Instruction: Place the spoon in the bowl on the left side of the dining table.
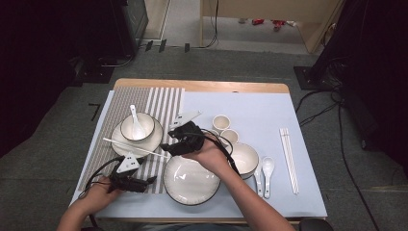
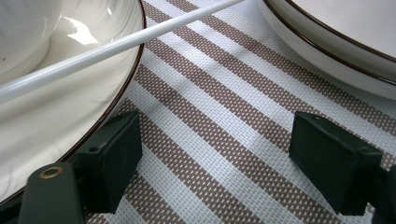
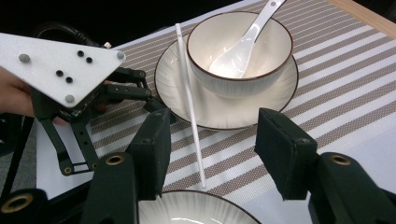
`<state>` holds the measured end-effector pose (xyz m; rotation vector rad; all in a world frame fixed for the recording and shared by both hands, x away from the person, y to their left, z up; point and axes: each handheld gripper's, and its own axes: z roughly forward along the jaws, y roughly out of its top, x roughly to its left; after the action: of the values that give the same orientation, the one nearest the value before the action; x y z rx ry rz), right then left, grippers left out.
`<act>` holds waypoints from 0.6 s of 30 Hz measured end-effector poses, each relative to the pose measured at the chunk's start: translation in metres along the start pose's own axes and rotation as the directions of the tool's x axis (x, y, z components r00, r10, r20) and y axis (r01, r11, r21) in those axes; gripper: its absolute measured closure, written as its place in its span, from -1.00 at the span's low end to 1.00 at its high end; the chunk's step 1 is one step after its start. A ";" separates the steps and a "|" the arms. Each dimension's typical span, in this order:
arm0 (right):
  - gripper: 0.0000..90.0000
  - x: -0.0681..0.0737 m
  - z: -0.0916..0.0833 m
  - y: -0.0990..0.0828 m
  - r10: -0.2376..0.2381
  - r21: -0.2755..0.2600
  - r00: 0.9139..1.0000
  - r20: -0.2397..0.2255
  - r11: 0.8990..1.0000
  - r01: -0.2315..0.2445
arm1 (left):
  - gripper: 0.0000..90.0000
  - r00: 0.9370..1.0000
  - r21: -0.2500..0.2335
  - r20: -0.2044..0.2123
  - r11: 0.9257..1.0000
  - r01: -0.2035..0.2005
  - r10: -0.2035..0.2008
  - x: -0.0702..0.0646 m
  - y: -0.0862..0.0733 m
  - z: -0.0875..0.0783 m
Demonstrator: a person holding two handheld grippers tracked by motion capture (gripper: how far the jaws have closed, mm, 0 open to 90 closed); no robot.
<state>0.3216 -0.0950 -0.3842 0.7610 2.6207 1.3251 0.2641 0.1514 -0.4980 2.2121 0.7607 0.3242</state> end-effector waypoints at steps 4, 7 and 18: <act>0.02 -0.002 -0.005 -0.004 -0.002 -0.003 1.000 0.006 1.000 0.002 | -0.61 1.000 0.000 0.000 1.000 0.000 0.000 0.000 0.000 0.000; 0.02 -0.004 -0.009 -0.007 0.005 -0.006 1.000 0.011 1.000 -0.004 | -0.61 1.000 0.003 0.000 1.000 -0.004 0.004 0.000 0.000 0.000; 0.01 -0.007 -0.020 -0.011 0.018 -0.016 1.000 0.023 1.000 -0.017 | -0.61 1.000 0.004 0.000 1.000 -0.005 0.005 0.000 0.000 0.000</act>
<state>0.3173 -0.1185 -0.3820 0.7940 2.5882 1.3314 0.2643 0.1517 -0.4978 2.2176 0.7570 0.3252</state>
